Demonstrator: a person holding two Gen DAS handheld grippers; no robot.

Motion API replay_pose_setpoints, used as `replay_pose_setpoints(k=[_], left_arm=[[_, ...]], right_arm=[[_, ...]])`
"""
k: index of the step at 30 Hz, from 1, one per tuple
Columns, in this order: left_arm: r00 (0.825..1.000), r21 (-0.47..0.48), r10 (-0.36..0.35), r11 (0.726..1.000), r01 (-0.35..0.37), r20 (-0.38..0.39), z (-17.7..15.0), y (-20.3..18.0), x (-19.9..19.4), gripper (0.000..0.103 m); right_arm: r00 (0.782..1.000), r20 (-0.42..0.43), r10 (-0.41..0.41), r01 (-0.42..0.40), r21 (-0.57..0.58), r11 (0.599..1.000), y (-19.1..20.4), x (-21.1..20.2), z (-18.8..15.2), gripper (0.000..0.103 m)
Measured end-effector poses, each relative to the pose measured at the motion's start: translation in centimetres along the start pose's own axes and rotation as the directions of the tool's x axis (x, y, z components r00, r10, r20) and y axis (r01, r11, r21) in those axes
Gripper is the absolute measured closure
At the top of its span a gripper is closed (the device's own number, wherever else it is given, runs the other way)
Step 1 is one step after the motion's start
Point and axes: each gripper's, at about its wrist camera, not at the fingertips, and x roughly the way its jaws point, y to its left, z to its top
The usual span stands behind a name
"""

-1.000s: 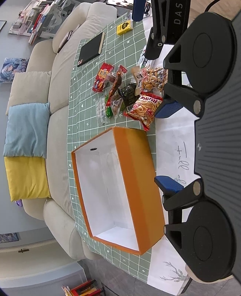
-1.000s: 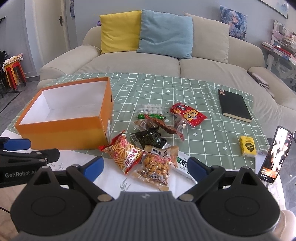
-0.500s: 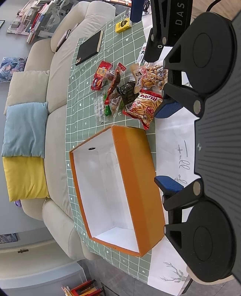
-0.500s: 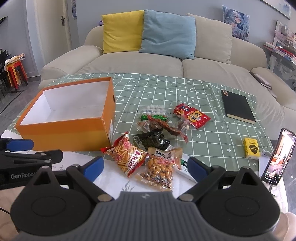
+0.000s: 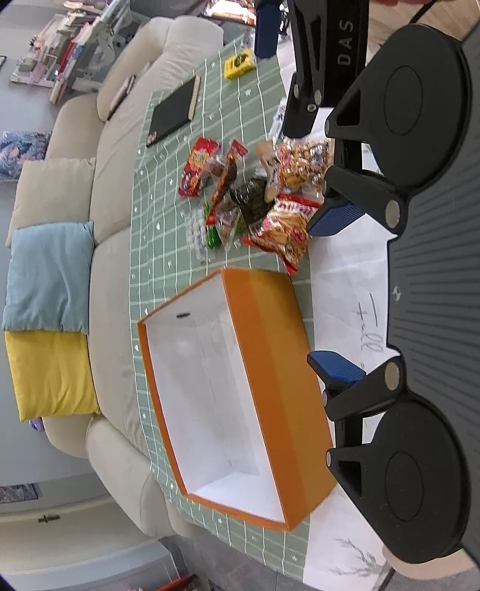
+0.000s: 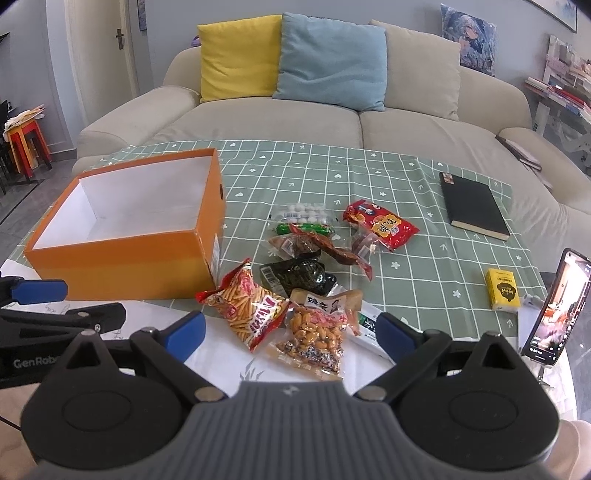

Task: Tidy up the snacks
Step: 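Grasp the red stick-snack bag with the left gripper while the right grasps the peanut bag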

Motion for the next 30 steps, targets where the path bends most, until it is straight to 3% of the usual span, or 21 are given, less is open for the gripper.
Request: replay_pose_setpoints(k=[2,3,6,8,10,13,15,20,30], left_arm=[[0.999,0.001,-0.032,0.999,0.032,-0.002,0.1,0.0,0.2,0.023],[0.999,0.004,-0.053,0.999,0.053,-0.004,0.1,0.0,0.3,0.03],[0.992,0.005,-0.125,0.992,0.126,-0.01,0.1,-0.1,1.1,0.042],[0.983,-0.008,-0.18,0.984,0.179,-0.036,0.1,0.0,2.0,0.058],[0.973,-0.018,-0.224,0.975,0.223,-0.051,0.1,0.1,3.0,0.062],[0.966,-0.026,-0.252,0.968,0.251,-0.064,0.1,-0.2,4.4,0.059],[0.965,-0.043,-0.255,0.967,0.253,-0.066,0.3,-0.2,5.5,0.036],[0.97,-0.054,-0.234,0.971,0.231,-0.057,0.6,-0.3,7.9,0.022],[0.967,-0.068,-0.243,0.969,0.238,-0.078,1.0,-1.7,12.6,0.019]], right_arm=[[1.0,0.006,0.004,-0.004,0.008,1.0,-0.4,0.2,0.0,0.008],[1.0,0.008,0.007,-0.007,0.019,1.0,-0.8,0.4,-0.1,0.008],[1.0,0.013,0.012,-0.012,0.033,0.999,-1.8,1.0,-0.7,0.02],[1.0,0.013,0.006,-0.006,0.038,0.999,-2.4,1.7,-1.2,0.027],[1.0,0.008,0.008,-0.008,0.043,0.999,-3.0,2.5,-1.7,0.039],[1.0,-0.014,0.018,-0.017,0.053,0.998,-3.7,3.9,-2.1,0.04],[0.999,-0.032,0.022,-0.02,0.064,0.998,-4.0,4.9,-2.4,0.04],[0.996,-0.08,0.043,-0.037,0.071,0.997,-4.0,7.8,-2.6,0.022],[0.984,-0.17,0.053,-0.04,0.077,0.996,-4.0,12.6,-2.6,0.013]])
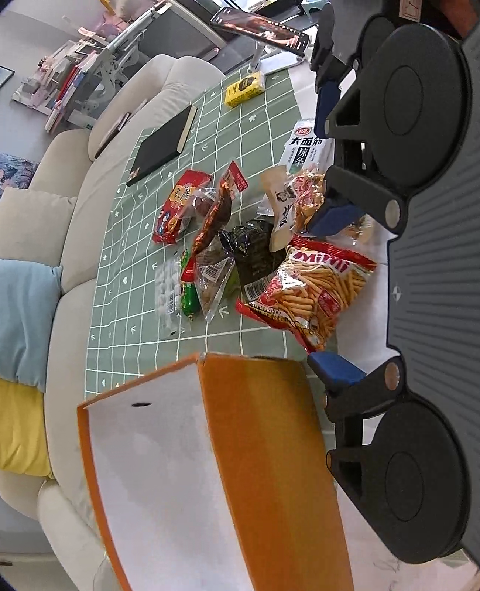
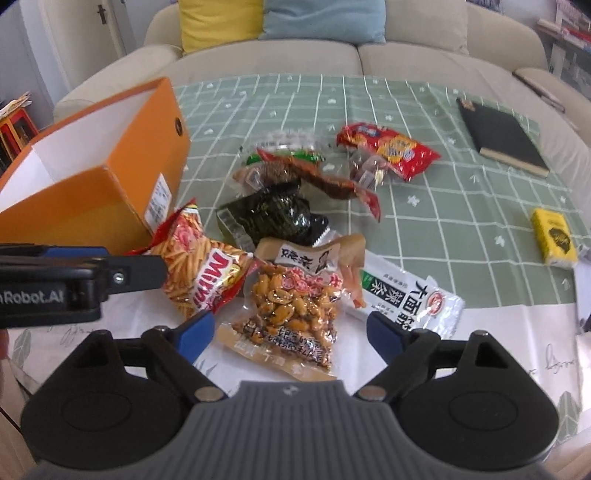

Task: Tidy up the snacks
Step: 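Grasp the red stick-snack bag with the left gripper while the right grasps the peanut bag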

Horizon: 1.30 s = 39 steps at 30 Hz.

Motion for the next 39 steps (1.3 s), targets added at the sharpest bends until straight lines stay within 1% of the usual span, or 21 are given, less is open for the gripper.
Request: replay_pose_setpoints(k=[5,11,13,15,16,19,20,21,24,25,26,27,28,30,32,33,34,39], left_arm=[[1.0,-0.004,0.014,1.0,-0.014,-0.027,0.5,-0.1,1.9,0.017],[0.998,-0.019,-0.002,1.0,0.001,-0.066,0.8,0.1,3.7,0.017],[0.997,-0.02,-0.002,1.0,0.0,-0.081,0.8,0.0,4.1,0.017],[0.997,-0.006,0.013,1.0,-0.013,-0.078,0.7,-0.1,4.3,0.017],[0.997,0.0,0.016,1.0,-0.016,-0.08,0.7,-0.2,4.4,0.017],[0.997,-0.002,0.02,1.0,-0.02,-0.081,0.7,-0.1,4.5,0.022],[0.996,-0.001,0.025,1.0,-0.025,-0.082,0.6,-0.1,4.6,0.026],[0.996,0.002,0.029,1.0,-0.029,-0.083,0.6,0.0,4.6,0.032],[0.997,0.013,0.027,1.0,-0.026,-0.078,0.5,-0.1,4.5,0.041],[0.997,0.018,0.032,0.999,-0.03,-0.077,0.5,-0.2,4.5,0.044],[0.997,0.024,0.04,0.999,-0.038,-0.072,0.5,-0.3,4.4,0.046],[0.997,0.029,0.044,0.999,-0.042,-0.068,0.5,-0.4,4.3,0.05],[0.997,0.031,0.04,0.999,-0.038,-0.069,0.5,-0.4,4.3,0.051],[0.997,0.032,0.031,0.999,-0.029,-0.069,0.4,-0.4,4.1,0.054],[0.997,0.034,0.034,0.999,-0.031,-0.068,0.4,-0.5,3.9,0.056],[0.997,0.033,0.034,0.999,-0.032,-0.065,0.3,-0.5,3.7,0.057],[0.997,0.031,0.033,0.999,-0.031,-0.062,0.3,-0.5,3.5,0.058],[0.998,0.018,0.032,0.999,-0.032,-0.055,-0.1,-0.2,2.6,0.062]], right_arm=[[0.999,-0.036,-0.014,0.014,0.002,1.0,-0.1,1.8,0.3,0.013],[0.998,-0.062,-0.017,0.018,0.004,1.0,-0.2,2.8,0.4,0.013],[0.997,-0.069,-0.017,0.017,0.0,1.0,-0.1,3.0,0.5,0.018],[0.997,-0.077,-0.013,0.013,-0.001,1.0,-0.1,3.3,0.4,0.021],[0.997,-0.082,-0.005,0.006,0.002,1.0,-0.1,3.4,0.4,0.021],[0.996,-0.089,0.001,-0.001,0.003,1.0,0.0,3.6,0.2,0.024],[0.996,-0.089,-0.003,0.003,-0.007,1.0,0.2,3.5,0.1,0.026],[0.996,-0.086,-0.005,0.004,-0.016,1.0,0.3,3.5,0.1,0.028],[0.997,-0.079,-0.007,0.004,-0.032,0.999,0.5,3.4,0.0,0.033],[0.997,-0.075,-0.008,0.005,-0.035,0.999,0.5,3.4,0.0,0.041],[0.997,-0.069,-0.02,0.016,-0.045,0.999,0.5,3.3,-0.1,0.047],[0.997,-0.065,-0.037,0.033,-0.06,0.998,0.7,3.1,-0.2,0.056],[0.997,-0.06,-0.039,0.036,-0.063,0.997,0.6,3.0,-0.2,0.061],[0.998,-0.063,-0.015,0.013,-0.035,0.999,0.2,3.0,-0.1,0.063],[0.998,-0.058,-0.014,0.012,-0.03,0.999,0.1,2.9,-0.1,0.064],[0.999,-0.049,-0.016,0.015,-0.036,0.999,0.1,2.8,-0.2,0.073],[0.999,-0.036,-0.012,0.01,-0.039,0.999,0.1,2.5,-0.2,0.078],[1.0,-0.007,-0.003,0.002,-0.067,0.998,0.4,1.8,-0.3,0.081]])
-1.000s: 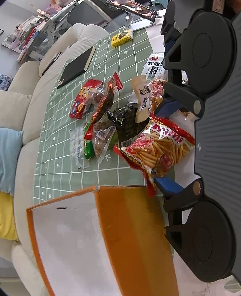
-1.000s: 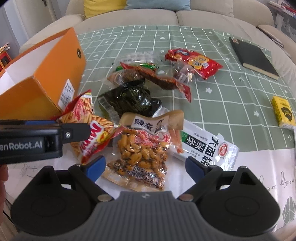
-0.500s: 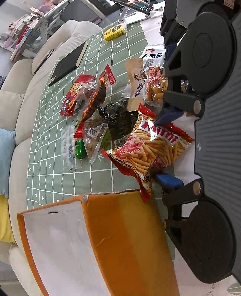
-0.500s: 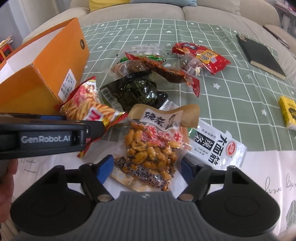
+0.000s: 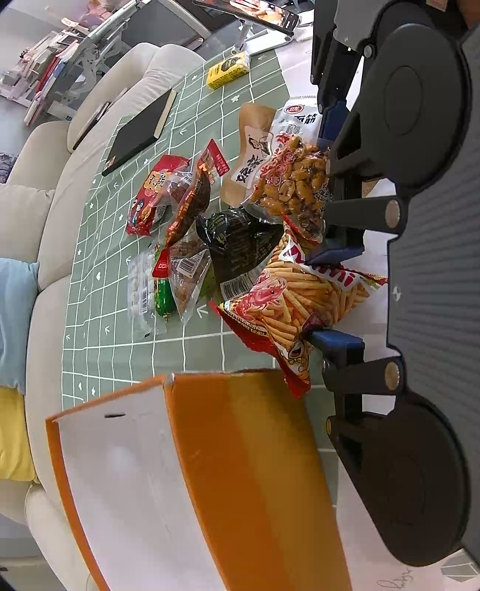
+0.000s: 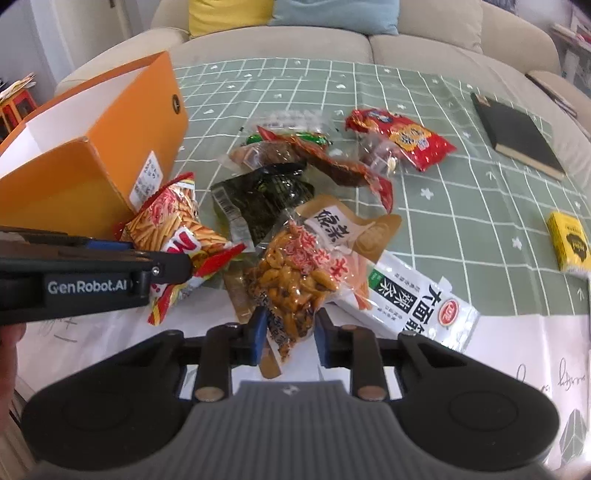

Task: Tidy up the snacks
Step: 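Grasp the red stick-snack bag with the left gripper while the right grasps the peanut bag, then carry both bags over the orange box and open both grippers to drop them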

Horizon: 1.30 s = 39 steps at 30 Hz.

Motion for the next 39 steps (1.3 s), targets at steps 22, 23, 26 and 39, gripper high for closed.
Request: replay_pose_setpoints(k=[22,23,26,39], left_arm=[[0.999,-0.003,-0.001,1.0,0.001,0.039,-1.5,0.8,-4.5,0.071],[0.999,-0.003,-0.002,1.0,0.002,0.041,-1.6,0.8,-4.7,0.071],[0.999,-0.005,-0.002,1.0,0.003,0.049,-1.7,0.9,-5.2,0.072],[0.987,-0.011,-0.044,0.999,0.046,0.153,-1.4,0.4,-10.1,0.072]], right_arm=[[0.993,0.092,0.076,-0.073,-0.029,0.997,1.0,-4.0,-0.9,0.09],[0.992,0.094,0.078,-0.076,-0.031,0.997,1.1,-4.2,-1.0,0.09],[0.991,0.102,0.085,-0.081,-0.039,0.996,1.3,-4.8,-1.3,0.091],[0.971,0.207,0.122,-0.123,-0.008,0.992,1.0,-8.7,-0.7,0.091]])
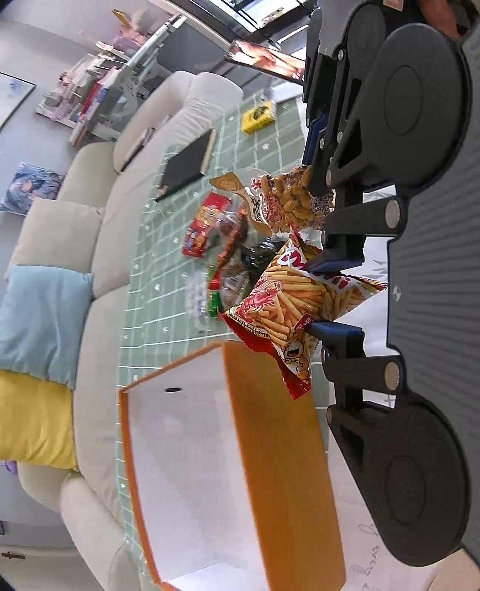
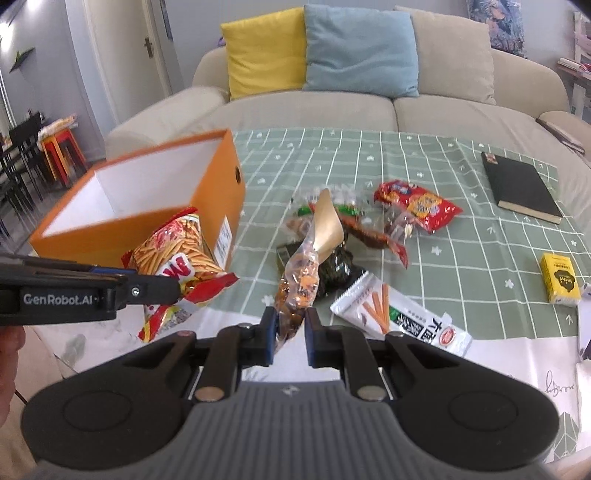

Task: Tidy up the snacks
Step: 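Carry both bags over the orange box and open both grippers to drop them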

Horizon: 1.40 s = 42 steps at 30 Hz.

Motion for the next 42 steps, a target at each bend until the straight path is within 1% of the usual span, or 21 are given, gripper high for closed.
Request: replay_pose_setpoints(k=[5,11,17,22,24,28,31,35,39,42], left_arm=[[0.999,-0.009,0.002,1.0,-0.002,0.051,0.8,-0.1,-1.8,0.073],[0.993,-0.039,0.021,0.999,-0.016,0.117,2.3,0.7,-3.7,0.073],[0.983,-0.073,0.076,0.995,-0.064,0.166,4.0,2.3,-5.0,0.073],[0.973,-0.094,0.14,0.988,-0.124,0.185,5.1,4.1,-5.6,0.073],[0.969,-0.105,0.164,0.984,-0.146,0.187,5.6,5.0,-5.8,0.073],[0.964,-0.118,0.199,0.977,-0.18,0.177,6.3,6.5,-5.7,0.073],[0.963,-0.128,0.219,0.971,-0.2,0.157,6.6,7.5,-5.1,0.073],[0.961,-0.142,0.245,0.963,-0.227,0.128,6.9,8.8,-4.1,0.073],[0.963,-0.163,0.256,0.957,-0.239,0.087,7.2,10.4,-2.8,0.073],[0.959,-0.167,0.281,0.948,-0.269,0.049,7.3,11.4,-1.7,0.073]], right_arm=[[0.999,0.041,0.011,-0.011,0.008,1.0,0.4,-1.4,1.1,0.091],[0.993,0.107,0.044,-0.041,-0.028,0.999,1.9,-3.0,2.9,0.091],[0.98,0.16,0.114,-0.101,-0.084,0.991,4.3,-3.8,5.4,0.091],[0.965,0.19,0.181,-0.16,-0.123,0.979,6.6,-3.2,8.0,0.091],[0.96,0.197,0.199,-0.171,-0.149,0.974,7.6,-2.7,8.9,0.091],[0.956,0.175,0.236,-0.206,-0.17,0.964,9.4,-0.9,10.2,0.091],[0.957,0.15,0.247,-0.221,-0.172,0.96,10.3,0.9,10.9,0.091],[0.962,0.116,0.245,-0.222,-0.181,0.958,11.2,3.4,11.7,0.091],[0.966,0.082,0.244,-0.224,-0.2,0.954,12.6,5.6,12.3,0.091],[0.969,0.05,0.244,-0.229,-0.202,0.952,13.0,7.5,12.7,0.092]])
